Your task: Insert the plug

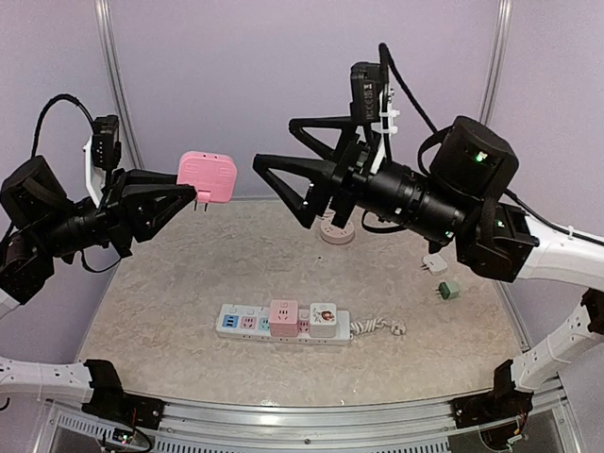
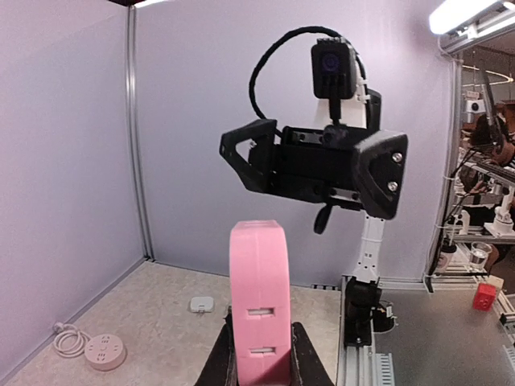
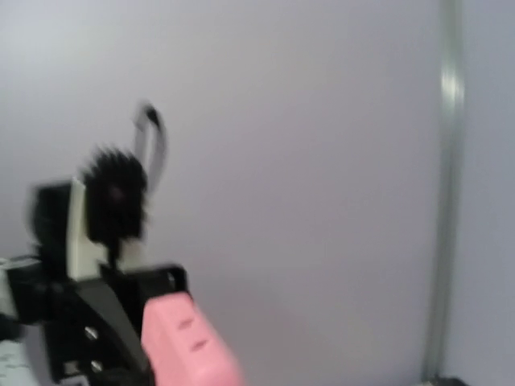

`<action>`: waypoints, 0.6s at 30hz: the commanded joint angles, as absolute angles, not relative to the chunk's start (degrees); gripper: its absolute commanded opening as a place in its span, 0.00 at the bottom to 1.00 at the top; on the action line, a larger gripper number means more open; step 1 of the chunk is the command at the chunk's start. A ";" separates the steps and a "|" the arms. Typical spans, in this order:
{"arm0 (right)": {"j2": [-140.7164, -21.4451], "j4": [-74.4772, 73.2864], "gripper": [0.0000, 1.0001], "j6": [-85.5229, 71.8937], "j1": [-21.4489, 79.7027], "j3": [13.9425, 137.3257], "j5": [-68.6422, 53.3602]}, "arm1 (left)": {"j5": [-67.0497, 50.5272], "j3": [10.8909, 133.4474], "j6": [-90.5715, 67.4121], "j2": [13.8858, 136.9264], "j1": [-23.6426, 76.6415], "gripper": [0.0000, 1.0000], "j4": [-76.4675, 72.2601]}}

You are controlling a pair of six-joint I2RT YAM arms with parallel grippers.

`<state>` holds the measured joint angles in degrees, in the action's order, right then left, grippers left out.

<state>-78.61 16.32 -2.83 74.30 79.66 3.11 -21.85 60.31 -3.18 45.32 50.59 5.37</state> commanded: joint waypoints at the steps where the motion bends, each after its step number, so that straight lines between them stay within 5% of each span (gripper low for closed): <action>1: -80.73 5.47 0.93 0.75 72.95 83.87 -14.86 | -32.03 58.70 -7.86 43.92 51.02 0.00 2.56; 10: -90.05 -1.49 0.72 2.40 72.95 95.59 -20.72 | -32.01 57.87 -6.87 42.46 50.59 0.00 3.02; 18: -92.53 -3.42 0.21 2.04 72.96 98.26 -21.84 | -32.17 57.09 -6.42 41.95 50.48 0.00 2.87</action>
<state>-92.77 -1.58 2.15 72.97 96.14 -20.12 -31.29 57.84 -6.20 42.59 50.81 3.86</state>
